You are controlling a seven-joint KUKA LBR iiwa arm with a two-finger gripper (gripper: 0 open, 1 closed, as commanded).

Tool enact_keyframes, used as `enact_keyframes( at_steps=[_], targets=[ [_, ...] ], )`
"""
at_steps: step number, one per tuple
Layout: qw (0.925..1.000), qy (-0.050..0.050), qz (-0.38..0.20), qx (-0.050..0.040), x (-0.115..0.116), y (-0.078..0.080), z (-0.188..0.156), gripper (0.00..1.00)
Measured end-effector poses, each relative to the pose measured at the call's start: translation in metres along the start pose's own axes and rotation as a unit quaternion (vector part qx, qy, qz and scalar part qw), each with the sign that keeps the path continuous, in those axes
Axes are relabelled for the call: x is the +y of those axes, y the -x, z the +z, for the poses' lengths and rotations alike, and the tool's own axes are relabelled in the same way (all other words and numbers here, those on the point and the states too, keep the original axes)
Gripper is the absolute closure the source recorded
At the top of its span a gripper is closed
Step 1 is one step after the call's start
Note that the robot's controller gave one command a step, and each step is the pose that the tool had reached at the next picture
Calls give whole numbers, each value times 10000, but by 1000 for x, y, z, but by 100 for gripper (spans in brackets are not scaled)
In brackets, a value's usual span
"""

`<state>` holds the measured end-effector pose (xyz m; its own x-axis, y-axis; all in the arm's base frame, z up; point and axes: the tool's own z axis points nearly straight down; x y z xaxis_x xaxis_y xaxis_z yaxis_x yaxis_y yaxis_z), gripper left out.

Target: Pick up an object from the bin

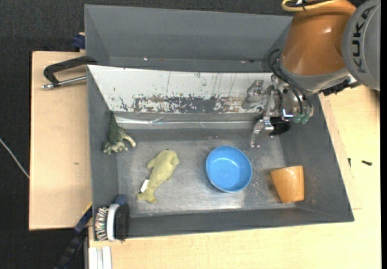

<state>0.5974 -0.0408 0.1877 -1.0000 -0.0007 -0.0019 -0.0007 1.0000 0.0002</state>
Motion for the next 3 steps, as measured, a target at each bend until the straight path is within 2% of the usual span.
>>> enact_keyframes(
  at_steps=[1, 2, 3],
  targets=[
    [9527, 22, -3040, 28, 68, -13, 92, 0],
    [9532, 9, -3023, 3, 66, -11, 89, 100],
    [9537, -12, -3007, -75, 72, -8, -56, 100]
  ],
)
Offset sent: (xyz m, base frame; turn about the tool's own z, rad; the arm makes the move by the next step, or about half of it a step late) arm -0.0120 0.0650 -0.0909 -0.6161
